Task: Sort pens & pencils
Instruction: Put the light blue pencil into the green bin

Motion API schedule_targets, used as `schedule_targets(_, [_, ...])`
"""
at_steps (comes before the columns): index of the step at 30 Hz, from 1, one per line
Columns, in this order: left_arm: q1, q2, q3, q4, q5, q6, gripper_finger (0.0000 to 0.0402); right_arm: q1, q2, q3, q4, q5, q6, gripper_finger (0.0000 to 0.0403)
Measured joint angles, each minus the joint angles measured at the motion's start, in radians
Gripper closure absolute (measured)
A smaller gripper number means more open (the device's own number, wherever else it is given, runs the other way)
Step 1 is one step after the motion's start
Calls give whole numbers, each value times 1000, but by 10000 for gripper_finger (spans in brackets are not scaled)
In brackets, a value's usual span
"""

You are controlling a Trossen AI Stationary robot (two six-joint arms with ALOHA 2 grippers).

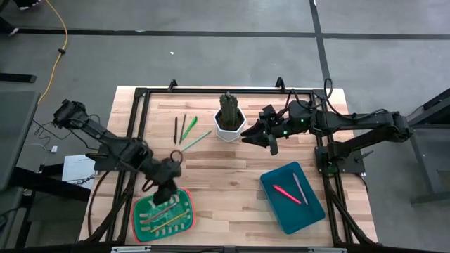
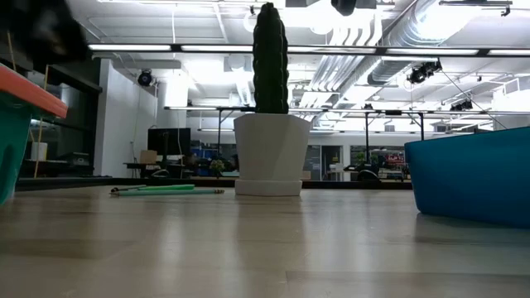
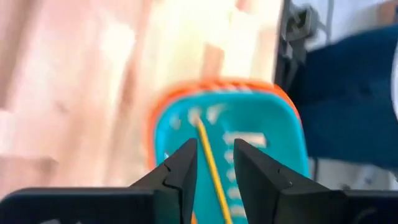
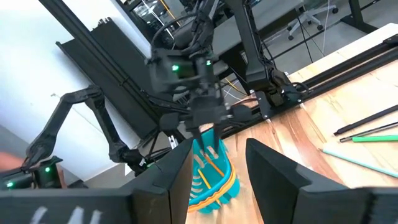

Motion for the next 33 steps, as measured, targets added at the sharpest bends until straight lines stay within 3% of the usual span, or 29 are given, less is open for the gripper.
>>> schedule_targets(9, [355,3,0,-149,25,289,309,0,0,0,0,0,0,263])
schedule_targets(18, [667,120,0,-183,98,571,309,0,0,0,-29,0,-20,263])
schedule_targets(25, [782,251,0,-128,71,697,309,0,0,0,-61,0,-26,263])
schedule_targets(33, [838,375,0,-40,26,704,309,0,0,0,-60,0,-26,263])
